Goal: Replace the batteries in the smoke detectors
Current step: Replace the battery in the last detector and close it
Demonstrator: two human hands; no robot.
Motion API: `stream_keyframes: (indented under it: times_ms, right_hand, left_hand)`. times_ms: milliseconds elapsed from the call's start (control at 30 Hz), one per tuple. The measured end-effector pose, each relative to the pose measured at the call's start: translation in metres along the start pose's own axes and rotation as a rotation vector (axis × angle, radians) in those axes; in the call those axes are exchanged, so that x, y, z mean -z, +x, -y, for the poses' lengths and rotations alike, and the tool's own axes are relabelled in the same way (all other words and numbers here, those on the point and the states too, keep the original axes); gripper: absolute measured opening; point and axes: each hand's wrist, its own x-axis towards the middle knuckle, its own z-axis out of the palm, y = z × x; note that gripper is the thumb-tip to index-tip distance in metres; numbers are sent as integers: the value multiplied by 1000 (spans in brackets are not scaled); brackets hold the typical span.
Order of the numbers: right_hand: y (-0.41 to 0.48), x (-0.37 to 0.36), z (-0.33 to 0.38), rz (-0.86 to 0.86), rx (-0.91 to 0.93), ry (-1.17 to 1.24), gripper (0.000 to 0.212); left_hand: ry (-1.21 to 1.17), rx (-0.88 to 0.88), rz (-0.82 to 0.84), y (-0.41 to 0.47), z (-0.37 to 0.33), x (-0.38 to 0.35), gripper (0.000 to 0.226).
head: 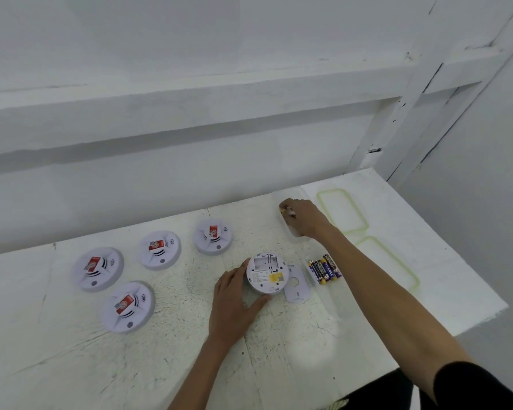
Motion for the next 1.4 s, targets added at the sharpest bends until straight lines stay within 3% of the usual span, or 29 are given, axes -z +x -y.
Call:
stream_keyframes:
  times_ms: [233, 367, 500, 1000, 1200, 1400]
  right_hand:
    - [-36, 7, 16, -367, -68, 254, 25]
    - [-75, 1, 42, -484, -52, 429, 23]
    - [-108, -12, 62, -416, 28, 487, 20]
    - [-121, -54, 76, -257, 298, 61, 19]
    - [-120, -69, 81, -305, 134, 145, 25]
    - [-124, -79, 83, -320, -34, 468, 19]
  left_hand:
    - [12, -12, 8, -1, 2, -1, 84]
    - [6, -13, -1, -1, 3, -2, 84]
    - [10, -10, 0, 0, 5, -3, 85]
    - [-1, -19, -31, 0, 6, -6, 91]
    - [6, -28, -62, 1, 8, -9, 94]
    - [9, -41, -62, 1, 6, -10, 94]
